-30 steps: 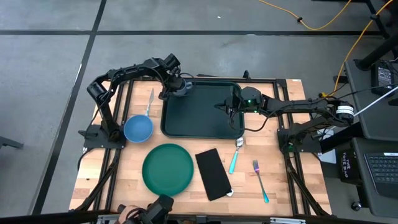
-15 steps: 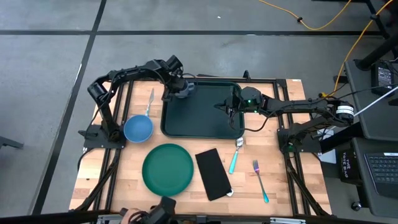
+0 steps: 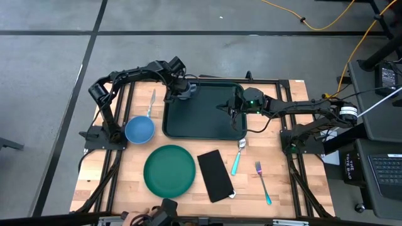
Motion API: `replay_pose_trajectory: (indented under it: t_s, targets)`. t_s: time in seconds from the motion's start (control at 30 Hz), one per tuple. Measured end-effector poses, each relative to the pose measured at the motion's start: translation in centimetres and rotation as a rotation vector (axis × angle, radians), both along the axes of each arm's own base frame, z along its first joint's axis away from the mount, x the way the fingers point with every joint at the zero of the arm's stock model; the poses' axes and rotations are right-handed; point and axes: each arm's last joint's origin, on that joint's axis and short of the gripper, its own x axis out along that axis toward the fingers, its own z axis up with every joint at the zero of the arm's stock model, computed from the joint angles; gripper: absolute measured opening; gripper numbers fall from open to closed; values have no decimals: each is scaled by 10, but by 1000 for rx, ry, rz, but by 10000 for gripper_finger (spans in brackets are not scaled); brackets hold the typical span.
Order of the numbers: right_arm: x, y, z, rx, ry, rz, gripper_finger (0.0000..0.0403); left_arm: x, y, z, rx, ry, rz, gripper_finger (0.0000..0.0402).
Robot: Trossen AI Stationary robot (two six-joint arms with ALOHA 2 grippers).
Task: Set up tray
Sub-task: Put the gray cup on the black tray, then put the green plate to the bottom of the gray cup on the black tray
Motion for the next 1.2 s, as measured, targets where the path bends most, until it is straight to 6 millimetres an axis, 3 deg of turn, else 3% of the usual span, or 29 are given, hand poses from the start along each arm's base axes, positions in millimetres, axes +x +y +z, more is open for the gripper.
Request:
replay_pose_trajectory:
  t_s: [0.4,0.7,0.9,1.2]
  targets:
    - [0,0,0,0,1,0,13,5,2,12,17,-9,63,145]
    - [0,0,0,-3,2,2,13,9,-5,20,17,-14,100,161]
    - [0,0,0,-3,2,2,13,14,-22,34,158,39,96,155]
    - [0,0,0,-3,1,2,13,30,-56,48,184,-8,10,144]
